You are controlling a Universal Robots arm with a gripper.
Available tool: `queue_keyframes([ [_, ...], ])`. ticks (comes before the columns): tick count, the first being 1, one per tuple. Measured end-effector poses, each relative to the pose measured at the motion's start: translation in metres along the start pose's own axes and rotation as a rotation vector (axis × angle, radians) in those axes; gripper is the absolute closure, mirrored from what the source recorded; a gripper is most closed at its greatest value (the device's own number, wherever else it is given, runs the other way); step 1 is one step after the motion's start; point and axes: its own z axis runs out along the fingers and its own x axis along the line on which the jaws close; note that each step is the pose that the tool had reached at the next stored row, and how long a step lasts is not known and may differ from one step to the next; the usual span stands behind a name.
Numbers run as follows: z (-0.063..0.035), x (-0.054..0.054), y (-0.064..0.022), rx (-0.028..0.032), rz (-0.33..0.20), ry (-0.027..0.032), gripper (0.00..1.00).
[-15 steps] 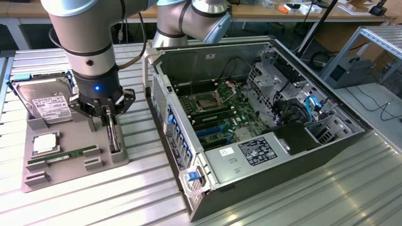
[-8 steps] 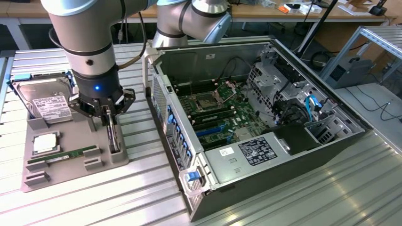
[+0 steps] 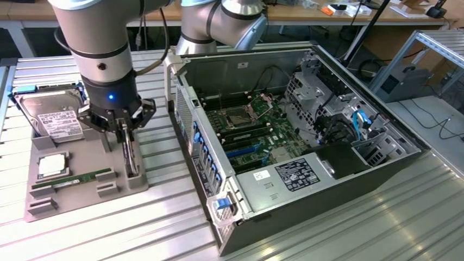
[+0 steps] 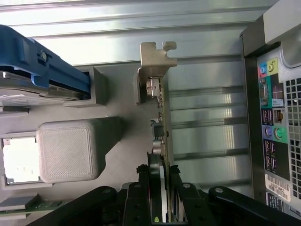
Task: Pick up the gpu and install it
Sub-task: 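Pick up the gpu and move the gpu toward the slot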
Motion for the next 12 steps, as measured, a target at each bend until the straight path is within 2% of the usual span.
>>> queue_keyframes([
  [12, -0.0134, 0.0, 0.0006, 0.0, 0.0, 0.0, 0.72],
])
